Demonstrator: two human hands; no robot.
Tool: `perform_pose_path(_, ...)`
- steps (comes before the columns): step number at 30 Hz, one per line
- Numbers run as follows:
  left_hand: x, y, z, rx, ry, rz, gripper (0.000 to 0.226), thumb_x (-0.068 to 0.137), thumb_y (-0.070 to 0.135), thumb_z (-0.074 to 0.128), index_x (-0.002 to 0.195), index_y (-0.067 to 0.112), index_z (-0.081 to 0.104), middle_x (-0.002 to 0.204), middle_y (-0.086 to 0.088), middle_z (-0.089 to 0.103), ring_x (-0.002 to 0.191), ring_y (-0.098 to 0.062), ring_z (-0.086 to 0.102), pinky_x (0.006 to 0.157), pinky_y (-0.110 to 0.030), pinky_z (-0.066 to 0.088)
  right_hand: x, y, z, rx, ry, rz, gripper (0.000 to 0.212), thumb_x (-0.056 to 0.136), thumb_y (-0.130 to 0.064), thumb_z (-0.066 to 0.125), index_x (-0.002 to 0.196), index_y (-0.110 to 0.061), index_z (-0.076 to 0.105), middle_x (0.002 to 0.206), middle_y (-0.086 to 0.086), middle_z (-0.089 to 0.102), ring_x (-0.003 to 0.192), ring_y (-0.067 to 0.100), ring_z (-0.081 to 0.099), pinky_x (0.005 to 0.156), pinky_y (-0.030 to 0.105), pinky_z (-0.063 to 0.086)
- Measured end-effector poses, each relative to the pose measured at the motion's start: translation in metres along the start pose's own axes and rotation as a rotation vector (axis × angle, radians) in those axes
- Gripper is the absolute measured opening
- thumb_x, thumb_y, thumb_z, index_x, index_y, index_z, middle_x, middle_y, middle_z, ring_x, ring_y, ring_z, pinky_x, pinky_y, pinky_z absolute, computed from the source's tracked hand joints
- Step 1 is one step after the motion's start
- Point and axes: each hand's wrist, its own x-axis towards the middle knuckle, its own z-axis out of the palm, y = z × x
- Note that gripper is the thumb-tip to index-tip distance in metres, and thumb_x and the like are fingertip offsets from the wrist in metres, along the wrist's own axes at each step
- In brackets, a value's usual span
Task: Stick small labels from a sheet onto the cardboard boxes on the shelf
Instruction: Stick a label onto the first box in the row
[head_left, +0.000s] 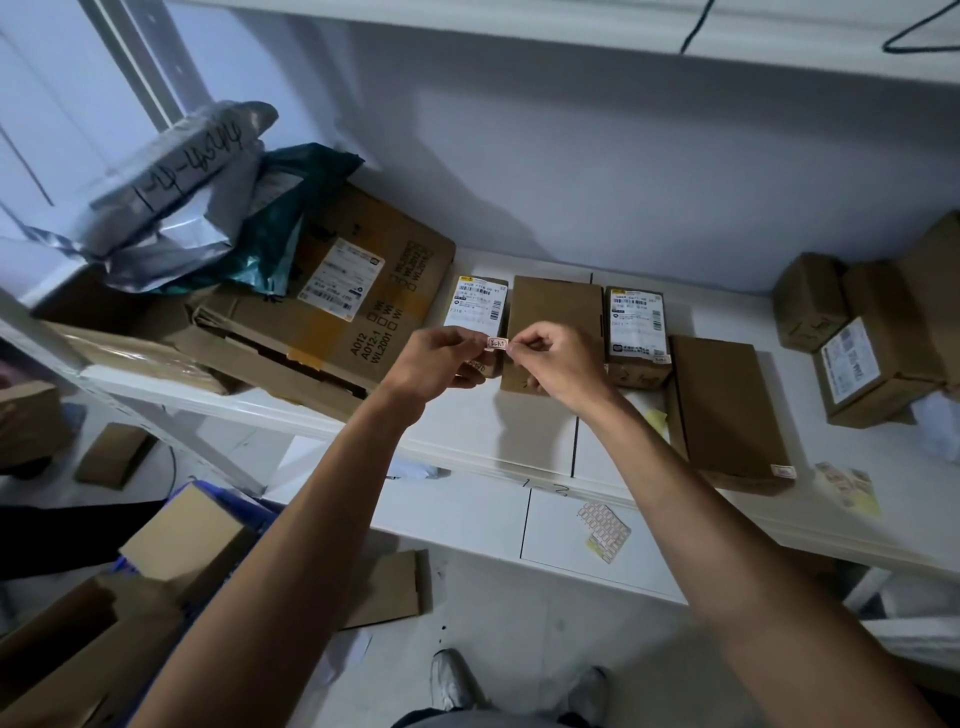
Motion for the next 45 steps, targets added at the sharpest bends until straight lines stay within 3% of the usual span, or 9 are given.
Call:
perform_pose_path(5, 0.013, -0.001, -0.010, -0.008, -0.006, -0.031, 0.019, 0.099, 0.015, 0.059, 0.108, 0.002, 0.070, 0.101, -0.015, 0.076, 0.073, -0.019, 0.068, 0.083, -0.039, 0.058, 0.011, -0.001, 0.010, 0.027, -0.026, 0.038, 0.017, 0.091, -0.022, 0.068, 0.077, -0.030, 0.067, 0.076, -0.005, 0.072, 0.044, 0.009, 0.061, 0.050, 0.027, 0.047)
perform_pose_path(9, 0.022, -0.003, -0.015, -0.001, -0.038, -0.062, 0.021, 0.098, 0.009, 0.057, 0.114, -0.001, 0.067, 0.097, -0.012, 0.076, 0.073, -0.017, 0.068, 0.080, -0.035, 0.057, 0.017, 0.001, 0.017, 0.052, -0.046, 0.079, 0.019, 0.097, -0.017, 0.061, 0.082, -0.027, 0.066, 0.085, 0.009, 0.077, 0.047, 0.013, 0.065, 0.045, 0.023, 0.047)
perform_pose_path(12, 0.028, -0.005, -0.018, 0.014, -0.041, -0.080, 0.021, 0.098, 0.005, 0.055, 0.114, -0.001, 0.066, 0.096, -0.013, 0.075, 0.073, -0.018, 0.069, 0.083, -0.037, 0.057, 0.019, 0.002, 0.020, 0.018, -0.044, 0.085, 0.018, 0.098, -0.021, 0.061, 0.083, -0.028, 0.066, 0.090, -0.001, 0.075, 0.052, 0.011, 0.067, 0.047, 0.022, 0.049)
perform_pose_path(18, 0.035, -0.013, -0.018, -0.014, -0.046, -0.114, 0.019, 0.097, 0.004, 0.055, 0.112, 0.002, 0.067, 0.106, -0.022, 0.073, 0.079, -0.025, 0.067, 0.091, -0.045, 0.056, 0.026, 0.012, 0.025, -0.073, -0.041, 0.075, 0.012, 0.088, -0.040, 0.057, 0.081, -0.035, 0.065, 0.099, -0.005, 0.077, 0.084, 0.019, 0.073, 0.076, 0.041, 0.061)
perform_pose_path(20, 0.036, -0.015, -0.018, -0.025, -0.050, -0.117, 0.021, 0.097, 0.006, 0.056, 0.115, 0.001, 0.066, 0.110, -0.023, 0.072, 0.081, -0.026, 0.067, 0.091, -0.045, 0.057, 0.031, 0.016, 0.025, -0.078, -0.040, 0.073, 0.011, 0.087, -0.039, 0.056, 0.081, -0.035, 0.065, 0.096, -0.006, 0.077, 0.087, 0.019, 0.073, 0.080, 0.046, 0.061)
perform_pose_path(25, 0.040, -0.017, -0.018, -0.052, -0.054, -0.125, 0.019, 0.096, 0.007, 0.060, 0.113, 0.001, 0.067, 0.101, -0.019, 0.073, 0.072, -0.022, 0.066, 0.075, -0.035, 0.058, 0.038, 0.017, 0.021, -0.100, -0.011, 0.041, 0.010, 0.086, -0.035, 0.059, 0.081, -0.033, 0.066, 0.090, -0.008, 0.077, 0.085, 0.017, 0.073, 0.083, 0.047, 0.059)
perform_pose_path(31, 0.042, -0.016, -0.018, -0.041, -0.045, -0.121, 0.021, 0.097, 0.012, 0.062, 0.111, -0.002, 0.067, 0.087, -0.019, 0.067, 0.053, -0.019, 0.051, 0.050, -0.026, 0.046, 0.039, 0.016, 0.026, -0.142, -0.032, 0.012, 0.008, 0.092, -0.028, 0.068, 0.092, -0.024, 0.075, 0.097, -0.005, 0.078, 0.092, 0.014, 0.073, 0.085, 0.041, 0.058)
perform_pose_path(37, 0.044, -0.017, -0.019, -0.018, -0.060, -0.120, 0.021, 0.098, 0.014, 0.060, 0.112, -0.001, 0.066, 0.082, -0.018, 0.065, 0.049, -0.018, 0.047, 0.047, -0.026, 0.043, 0.042, 0.020, 0.032, -0.072, -0.058, 0.049, 0.009, 0.088, -0.031, 0.068, 0.081, -0.031, 0.072, 0.089, -0.002, 0.079, 0.077, 0.020, 0.076, 0.079, 0.049, 0.061)
perform_pose_path(45, 0.046, -0.021, -0.017, -0.038, -0.043, -0.066, 0.020, 0.095, 0.017, 0.065, 0.108, 0.004, 0.075, 0.072, -0.012, 0.065, 0.047, -0.017, 0.041, 0.046, -0.027, 0.037, 0.044, 0.021, 0.029, -0.020, -0.050, 0.083, 0.014, 0.087, -0.030, 0.066, 0.074, -0.033, 0.068, 0.088, -0.001, 0.078, 0.082, 0.019, 0.073, 0.083, 0.050, 0.060)
